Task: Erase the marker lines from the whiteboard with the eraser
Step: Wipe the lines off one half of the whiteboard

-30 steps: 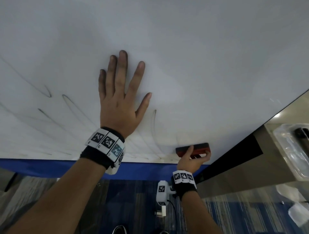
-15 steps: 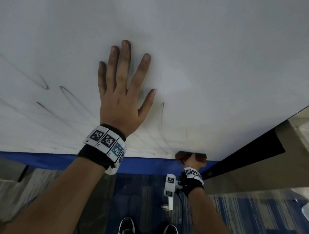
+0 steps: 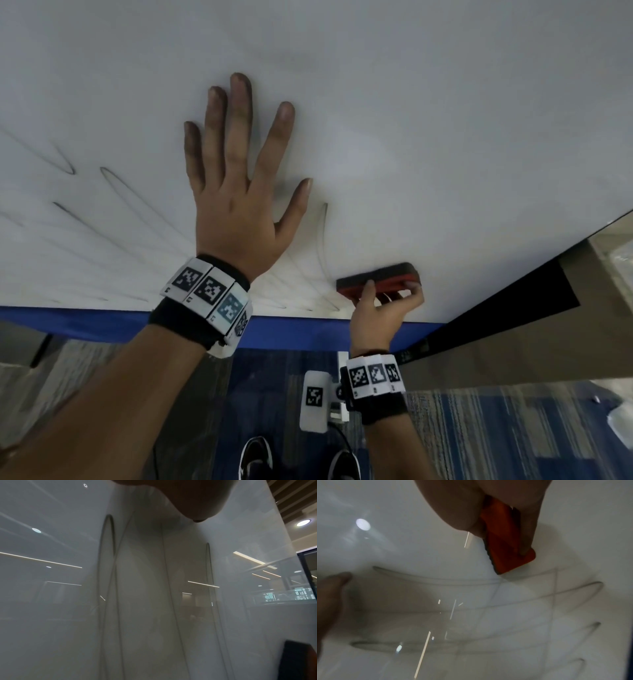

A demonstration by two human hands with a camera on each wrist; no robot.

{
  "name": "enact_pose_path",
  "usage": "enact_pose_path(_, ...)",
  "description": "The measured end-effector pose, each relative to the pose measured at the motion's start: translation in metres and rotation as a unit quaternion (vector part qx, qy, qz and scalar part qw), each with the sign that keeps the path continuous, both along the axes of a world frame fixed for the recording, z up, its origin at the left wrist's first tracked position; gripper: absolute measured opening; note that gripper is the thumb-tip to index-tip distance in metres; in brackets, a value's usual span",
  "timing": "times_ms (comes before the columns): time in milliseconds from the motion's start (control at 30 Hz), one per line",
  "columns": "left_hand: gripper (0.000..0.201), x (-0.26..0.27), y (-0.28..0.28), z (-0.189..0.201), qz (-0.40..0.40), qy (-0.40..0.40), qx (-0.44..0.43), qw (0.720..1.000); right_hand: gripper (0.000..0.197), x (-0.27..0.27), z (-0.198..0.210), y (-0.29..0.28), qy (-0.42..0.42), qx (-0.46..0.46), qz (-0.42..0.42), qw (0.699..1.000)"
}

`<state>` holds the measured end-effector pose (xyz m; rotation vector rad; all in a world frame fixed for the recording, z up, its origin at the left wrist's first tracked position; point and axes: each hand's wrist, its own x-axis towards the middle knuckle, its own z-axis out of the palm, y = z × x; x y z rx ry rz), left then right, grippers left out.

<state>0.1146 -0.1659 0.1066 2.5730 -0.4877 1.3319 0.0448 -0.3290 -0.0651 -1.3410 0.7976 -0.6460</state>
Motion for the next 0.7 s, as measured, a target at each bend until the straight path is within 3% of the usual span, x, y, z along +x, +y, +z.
enact_pose_path(100,0.067,0.002,0.002,-0.002,-0.004,-0.001,0.006,1.000,0.061,0.010,-0.035,0.001,0.066,0.140,-0.036,0.987)
enact_pose_path(167,0.067,0.002,0.003,-0.002,-0.006,0.003,0.004,1.000,0.061,0.017,-0.070,-0.009,0.123,0.299,-0.054,0.945)
enact_pose_path(200,0.067,0.001,0.003,-0.002,-0.008,0.004,0.003,1.000,0.057,0.018,-0.084,-0.013,0.149,0.332,-0.052,0.930)
enact_pose_path(333,0.066,-0.001,0.007,-0.007,-0.019,0.005,0.006,1.000,0.054,0.019,-0.139,-0.022,0.201,0.318,-0.011,0.926)
enact_pose_path(500,0.066,0.000,0.009,-0.010,-0.025,0.019,0.008,0.999,0.059,0.018,-0.026,-0.006,0.105,0.323,-0.046,0.940)
enact_pose_path(633,0.065,-0.007,0.016,-0.006,-0.043,0.030,0.020,0.998,0.054,0.012,0.066,0.021,-0.042,0.117,-0.030,0.992)
enact_pose_path(700,0.062,-0.010,0.027,0.001,-0.064,0.028,0.046,0.997,0.054,0.011,0.110,0.036,-0.118,-0.028,-0.009,0.993)
